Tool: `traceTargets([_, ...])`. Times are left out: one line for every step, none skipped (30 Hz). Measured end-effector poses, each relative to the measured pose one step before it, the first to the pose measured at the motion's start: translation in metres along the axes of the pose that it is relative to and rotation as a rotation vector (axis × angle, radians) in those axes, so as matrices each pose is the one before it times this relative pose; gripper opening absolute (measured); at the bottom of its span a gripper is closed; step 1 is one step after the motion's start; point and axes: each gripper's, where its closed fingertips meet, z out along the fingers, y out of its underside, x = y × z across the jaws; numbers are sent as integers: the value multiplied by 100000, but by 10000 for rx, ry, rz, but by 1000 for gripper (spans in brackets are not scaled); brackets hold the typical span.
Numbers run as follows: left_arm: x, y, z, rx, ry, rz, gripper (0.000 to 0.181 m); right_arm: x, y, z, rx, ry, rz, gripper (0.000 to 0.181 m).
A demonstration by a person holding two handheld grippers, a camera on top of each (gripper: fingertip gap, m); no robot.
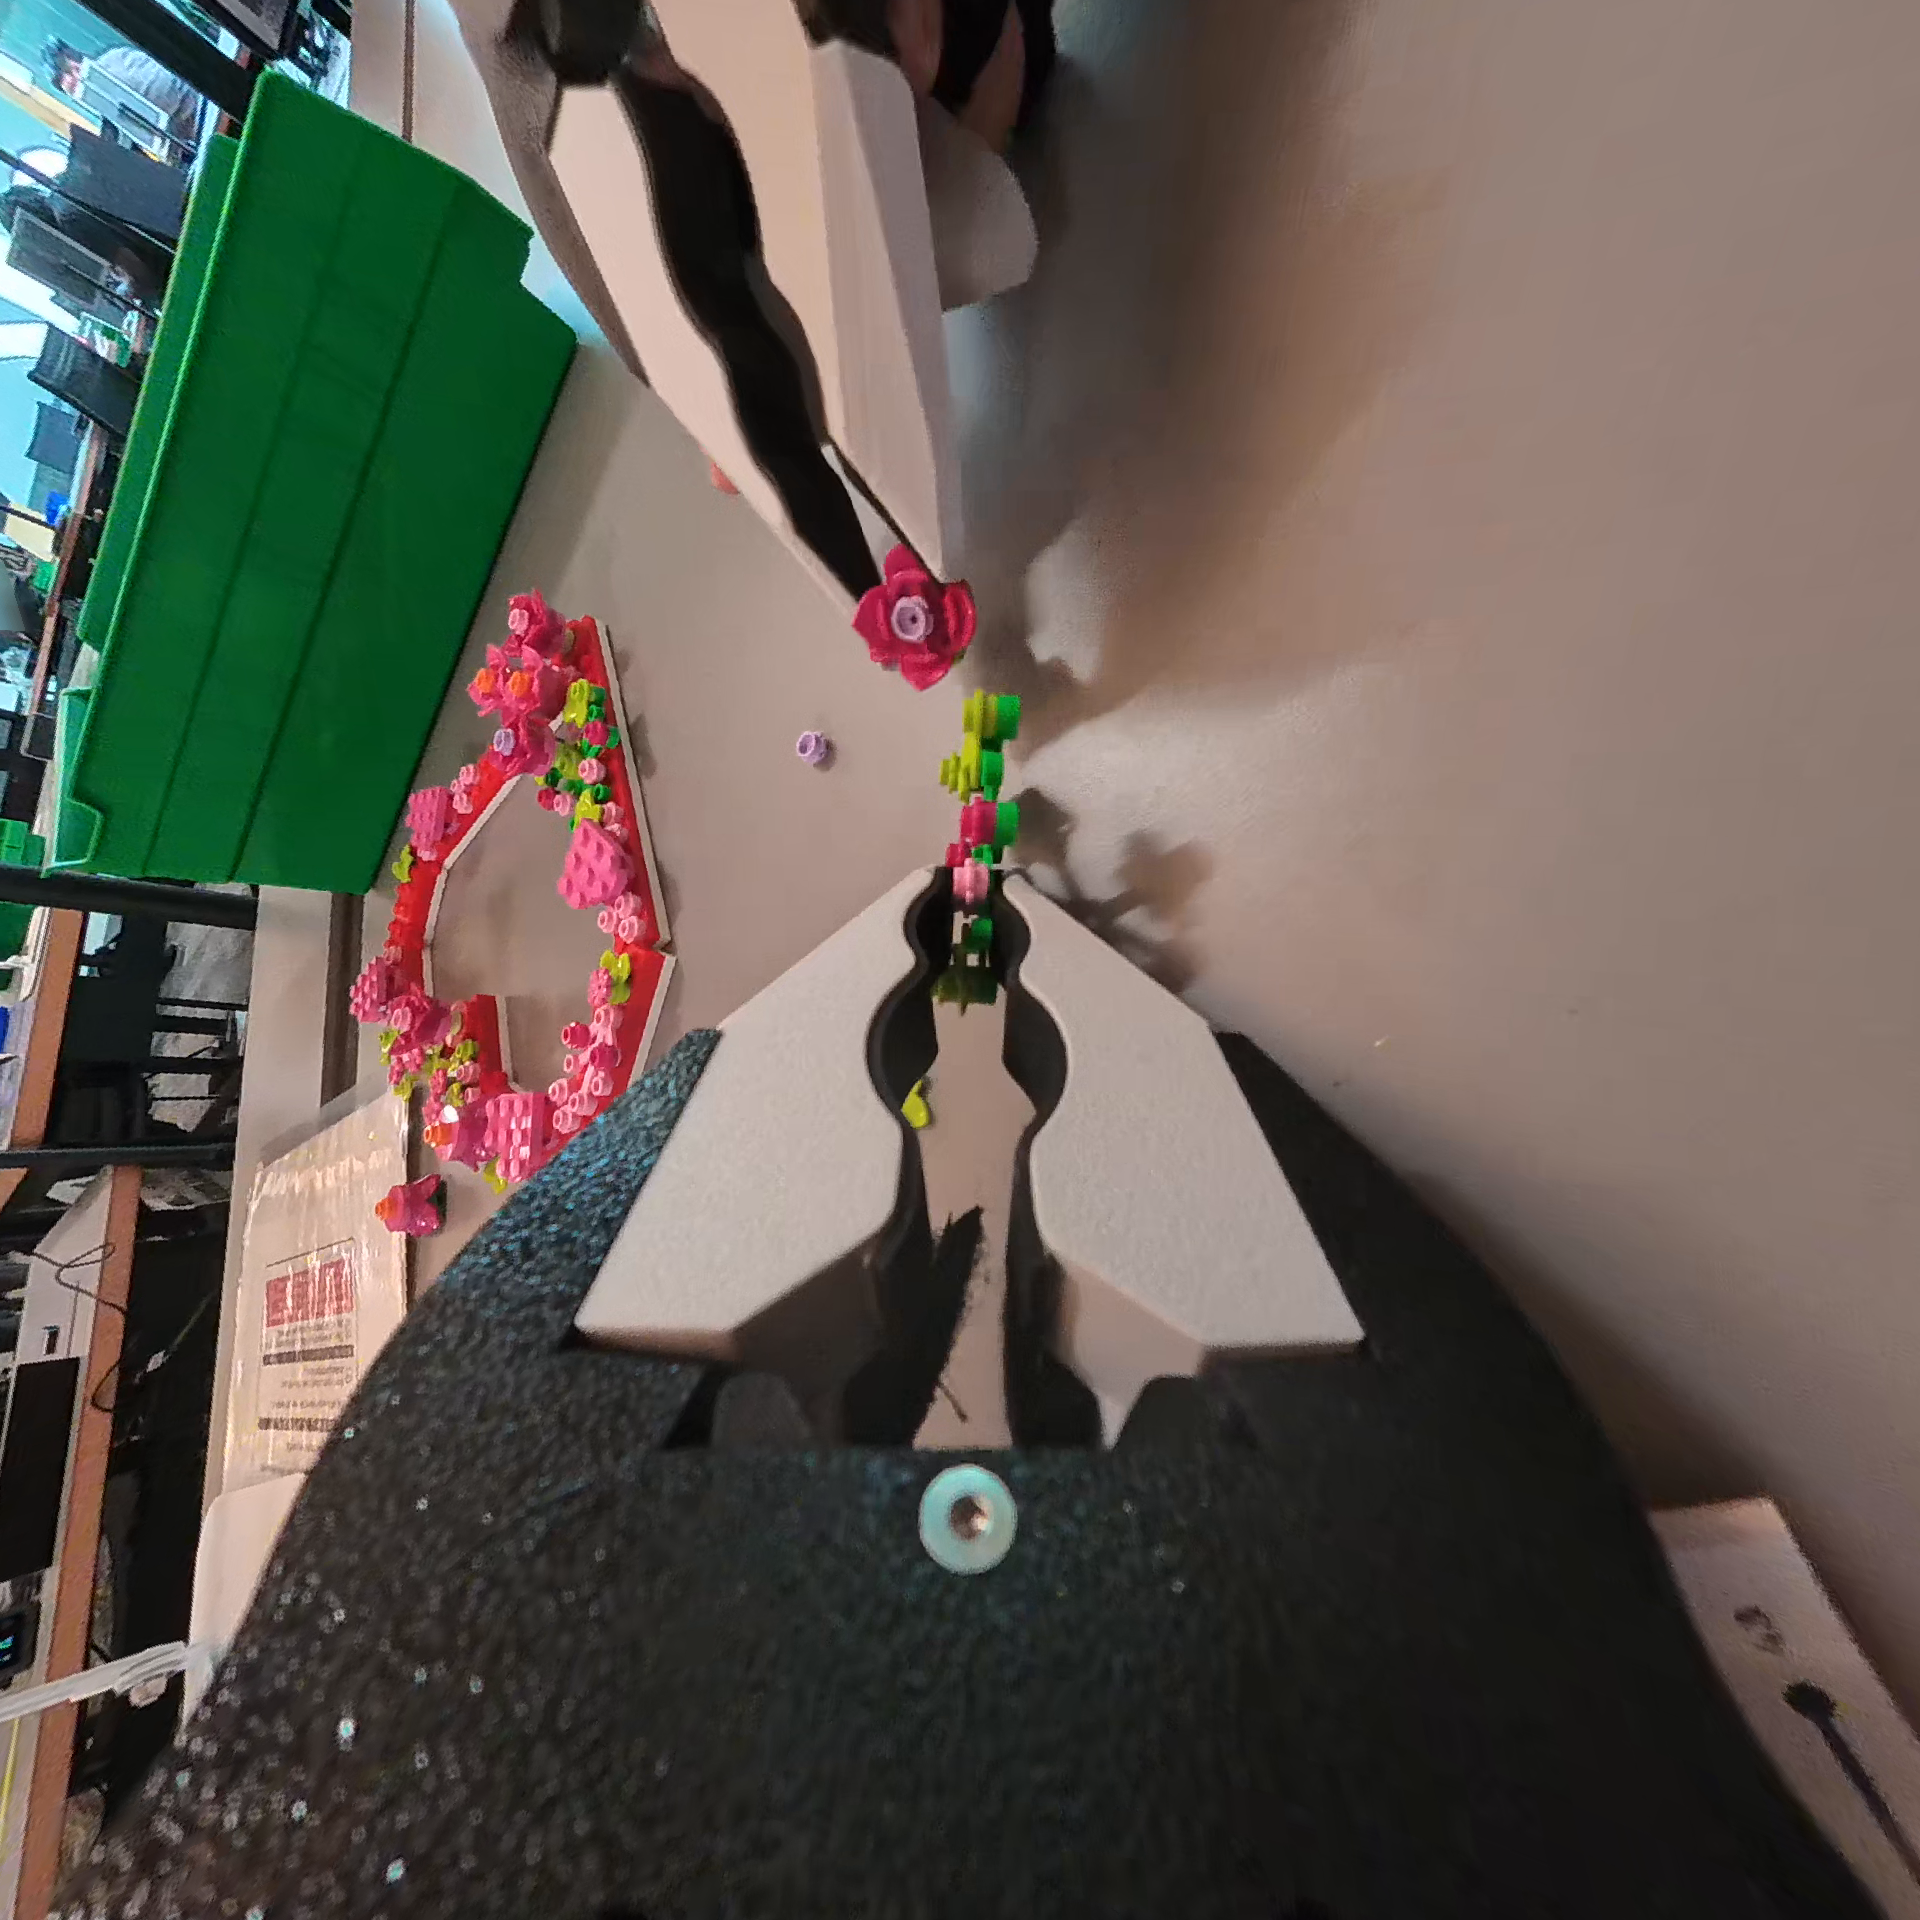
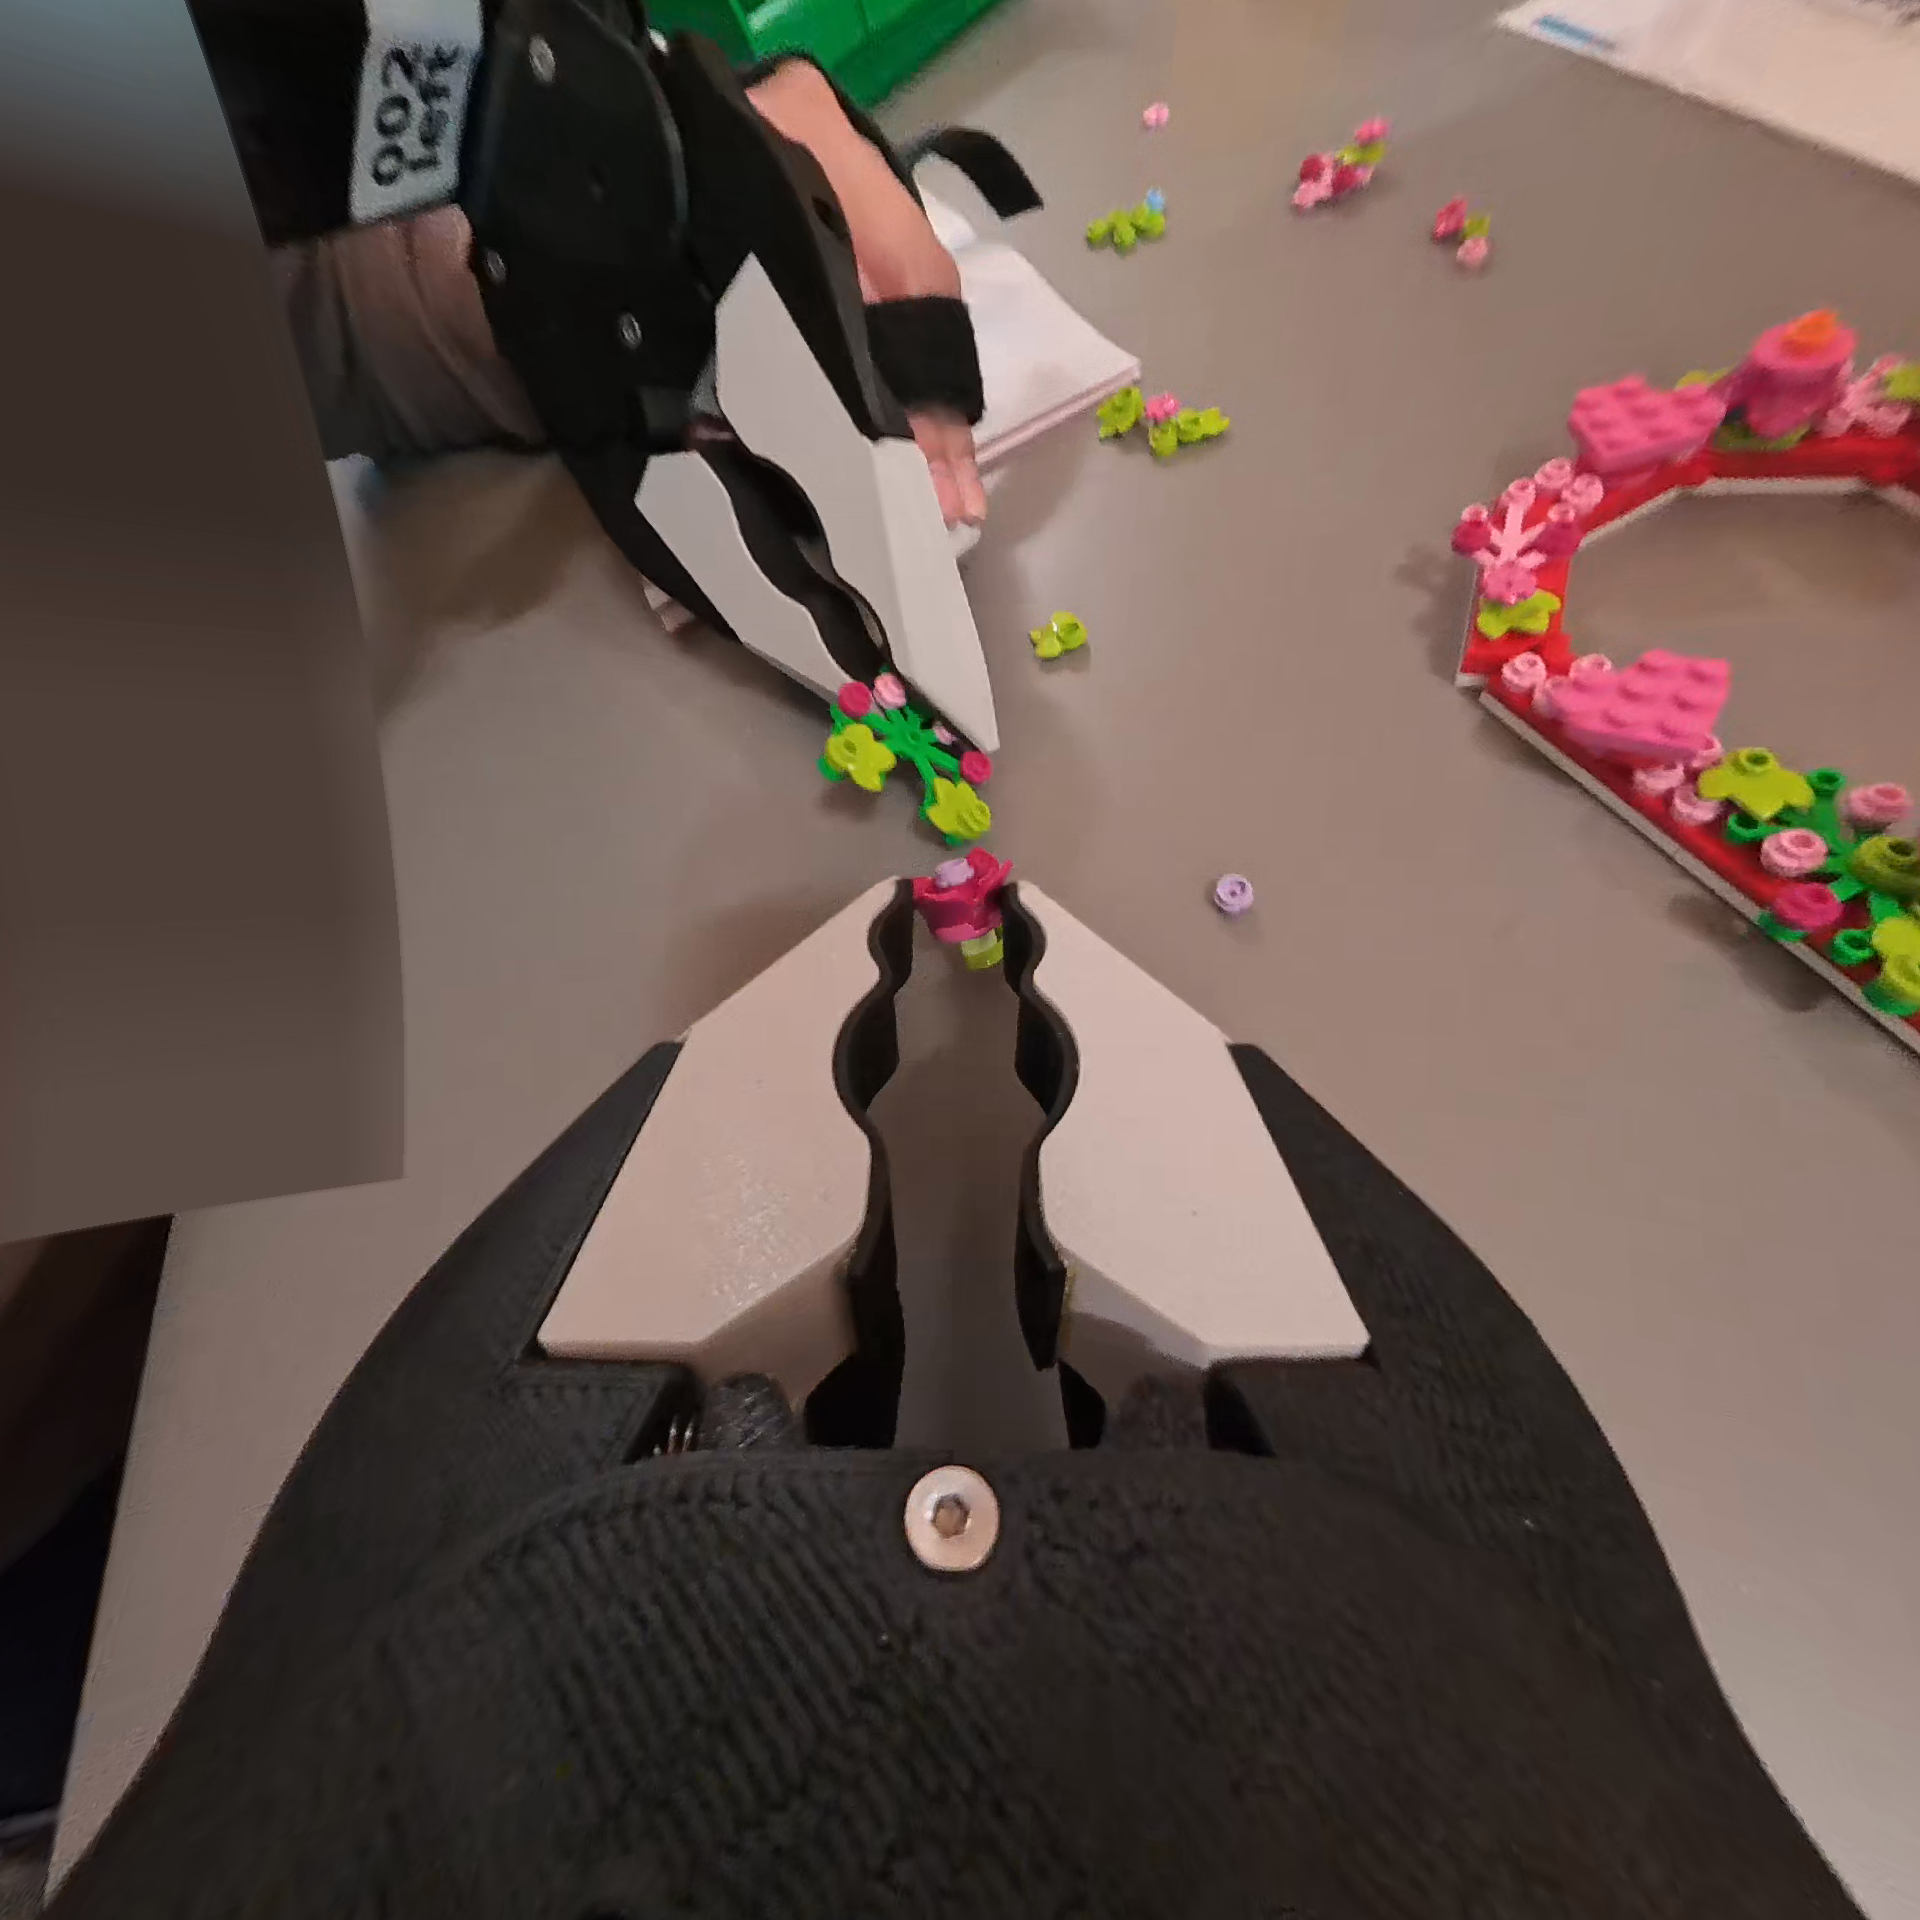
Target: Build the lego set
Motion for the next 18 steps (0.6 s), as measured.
traceTargets([7, 2, -1, -1, 7, 5, 4, 156, 384, -101, -213, -5, 8, 15])
traceTargets([-2, -10, 7, -1, 2, 12, 4, 169, 289, -57, -161, 46, 6, 15])
traceTargets([-12, -33, -11, 14, -3, 9, 4, 30, 132, -60, -58, -14, -21, 15])
traceTargets([14, -20, -2, 5, 10, 1, 4, 2, 104, -70, -51, -42, -25, 15])
traceTargets([-30, -9, 0, 1, -14, 25, 4, 8, 150, -96, -71, -58, 4, 16])
traceTargets([-72, 40, -37, -41, -44, 92, 4, 90, 280, -124, -144, -24, -19, 16])
traceTargets([-187, 101, -76, -91, -91, 128, 4, 427, 510, -78, -271, 173, -50, 15])
traceTargets([-238, 6, -123, -40, -116, 83, 4, 344, 364, -58, -210, 144, -25, 13])
traceTargets([-165, -127, -122, 50, -70, 2, 4, -4, -130, -98, 102, -19, -40, 13])
traceTargets([-88, -137, -101, 64, -24, -42, 4, -89, -183, -94, 129, -44, -39, 14])
traceTargets([-61, -70, -43, 26, -21, -17, 4, 12, -118, -75, 83, 24, -57, 17])
traceTargets([-53, 17, -5, -14, -34, 26, 4, 32, -34, -57, 27, 60, -70, 21])
traceTargets([-21, 73, 18, -33, -24, 33, 4, 51, -14, -60, -5, 79, -69, 25])
traceTargets([-6, 73, 31, -24, -21, 17, 4, 53, -109, -53, 43, 119, -99, 28])
traceTargets([29, 75, 26, -23, -1, -12, 4, -21, -180, -34, 86, 150, -167, 30])
traceTargets([-5, 58, 28, -23, -9, -27, 4, 28, -238, 12, 90, 272, -219, 31])
traceTargets([-41, 81, 14, -47, -38, -48, 4, 103, -253, 60, 72, 454, -281, 34])
traceTargets([-46, 38, 1, -29, -32, -42, 4, 23, -273, 106, 53, 514, -362, 36])
